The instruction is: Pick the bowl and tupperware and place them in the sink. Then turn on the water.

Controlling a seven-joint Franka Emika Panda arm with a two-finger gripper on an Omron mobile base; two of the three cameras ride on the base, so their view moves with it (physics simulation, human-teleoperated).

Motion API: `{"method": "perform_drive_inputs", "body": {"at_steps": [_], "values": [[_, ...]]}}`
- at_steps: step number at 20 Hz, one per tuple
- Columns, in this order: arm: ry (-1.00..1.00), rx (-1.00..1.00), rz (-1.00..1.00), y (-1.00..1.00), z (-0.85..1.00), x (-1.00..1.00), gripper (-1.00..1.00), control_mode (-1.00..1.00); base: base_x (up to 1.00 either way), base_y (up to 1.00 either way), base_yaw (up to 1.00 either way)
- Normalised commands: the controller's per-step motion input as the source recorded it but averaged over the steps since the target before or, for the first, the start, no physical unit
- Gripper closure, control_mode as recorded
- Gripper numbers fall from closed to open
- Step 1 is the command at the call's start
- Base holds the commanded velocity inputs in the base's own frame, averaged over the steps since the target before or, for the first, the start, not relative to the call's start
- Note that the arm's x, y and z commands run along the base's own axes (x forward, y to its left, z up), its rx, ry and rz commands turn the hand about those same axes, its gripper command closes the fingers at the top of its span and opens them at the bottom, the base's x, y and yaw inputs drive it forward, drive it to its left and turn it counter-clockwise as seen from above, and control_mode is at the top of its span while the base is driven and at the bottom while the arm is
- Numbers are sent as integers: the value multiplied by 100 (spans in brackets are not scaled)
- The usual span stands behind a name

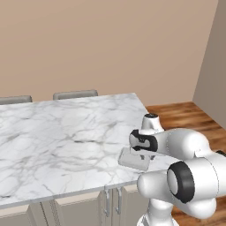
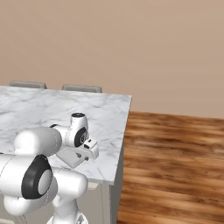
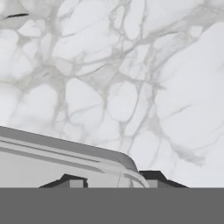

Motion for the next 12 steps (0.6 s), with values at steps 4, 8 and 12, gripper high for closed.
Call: {"method": "perform_drive_inputs", "body": {"at_steps": [4, 8, 12], "values": [[0, 0, 0, 0, 0, 0, 100, -100, 0, 0, 0], [0, 0, 0, -4, 6, 5, 100, -100, 0, 0, 0], [0, 0, 0, -10, 34, 5, 100, -100, 0, 0, 0]]}}
